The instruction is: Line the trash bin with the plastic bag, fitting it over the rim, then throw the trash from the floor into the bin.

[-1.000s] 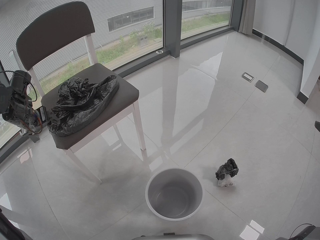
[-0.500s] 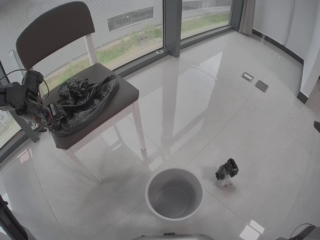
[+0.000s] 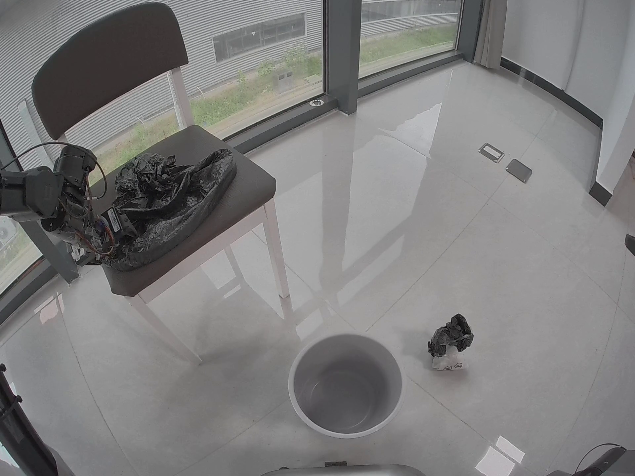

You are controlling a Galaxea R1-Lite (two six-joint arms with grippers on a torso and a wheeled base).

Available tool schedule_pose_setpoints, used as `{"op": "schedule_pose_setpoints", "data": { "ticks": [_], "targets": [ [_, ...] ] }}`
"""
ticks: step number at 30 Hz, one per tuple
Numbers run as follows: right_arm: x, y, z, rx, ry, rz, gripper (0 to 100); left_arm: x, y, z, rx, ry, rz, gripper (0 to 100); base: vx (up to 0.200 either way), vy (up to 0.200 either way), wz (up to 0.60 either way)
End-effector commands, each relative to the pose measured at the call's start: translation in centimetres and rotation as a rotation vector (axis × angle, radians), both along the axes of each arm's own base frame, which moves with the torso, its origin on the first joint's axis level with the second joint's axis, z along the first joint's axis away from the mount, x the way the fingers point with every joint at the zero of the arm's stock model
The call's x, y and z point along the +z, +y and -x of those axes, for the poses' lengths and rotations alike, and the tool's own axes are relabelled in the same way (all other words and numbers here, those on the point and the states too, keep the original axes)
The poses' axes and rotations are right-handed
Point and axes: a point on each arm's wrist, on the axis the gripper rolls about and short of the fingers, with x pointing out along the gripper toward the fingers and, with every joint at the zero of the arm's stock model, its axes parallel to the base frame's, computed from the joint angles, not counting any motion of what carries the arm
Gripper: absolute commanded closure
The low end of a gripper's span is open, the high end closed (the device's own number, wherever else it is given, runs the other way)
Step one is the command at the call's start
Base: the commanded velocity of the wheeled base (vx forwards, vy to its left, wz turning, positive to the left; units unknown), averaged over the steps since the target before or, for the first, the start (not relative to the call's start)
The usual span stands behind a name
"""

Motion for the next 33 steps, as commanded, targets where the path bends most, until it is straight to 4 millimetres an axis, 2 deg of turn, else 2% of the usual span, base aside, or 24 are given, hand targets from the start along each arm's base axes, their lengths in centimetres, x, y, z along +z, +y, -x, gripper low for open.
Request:
{"op": "schedule_pose_setpoints", "data": {
  "ticks": [1,7,10,13,14,16,17,18,20,26,33],
  "targets": [
    [0.0,0.0,0.0,0.001,-0.001,0.0,0,0.2,0.0,0.1,0.0,-0.006,-0.001,100,0.0,0.0,0.0],
    [0.3,0.0,-0.1,0.001,0.0,0.007,0,0.3,0.0,0.1,0.006,-0.013,0.003,100,0.0,0.0,0.0],
    [0.6,0.0,-1.1,0.001,0.019,0.007,0,0.8,-0.5,0.2,-0.003,-0.028,0.004,100,0.0,0.0,0.0],
    [1.1,0.1,-3.3,0.003,0.054,0.007,0,4.3,-2.3,1.2,-0.052,-0.17,-0.006,100,0.0,0.0,0.0],
    [1.1,0.1,-3.6,0.006,0.06,0.007,0,4.7,-2.6,1.4,-0.062,-0.184,-0.008,100,0.0,0.0,0.0],
    [0.9,0.2,-5.3,0.018,0.098,0.007,0,6.8,-5.0,2.7,-0.134,-0.262,-0.013,100,0.0,0.0,0.0],
    [0.9,0.2,-5.7,0.021,0.108,0.006,0,7.2,-5.4,2.9,-0.145,-0.275,-0.013,100,0.0,0.0,0.0],
    [0.8,0.3,-6.9,0.032,0.132,0.004,0,8.7,-7.1,4.1,-0.199,-0.324,-0.008,100,0.0,0.0,0.0],
    [0.5,0.7,-8.2,0.056,0.164,0.005,0,10.1,-8.8,5.4,-0.258,-0.371,0.002,100,0.0,0.0,0.0],
    [-1.3,2.4,-10.4,0.147,0.267,0.014,0,13.0,-12.2,8.2,-0.416,-0.471,0.0,100,0.0,0.0,0.0],
    [-3.1,5.3,-12.5,0.25,0.354,0.007,0,15.5,-14.1,10.3,-0.508,-0.561,0.039,100,0.0,0.0,0.0]
  ]
}}
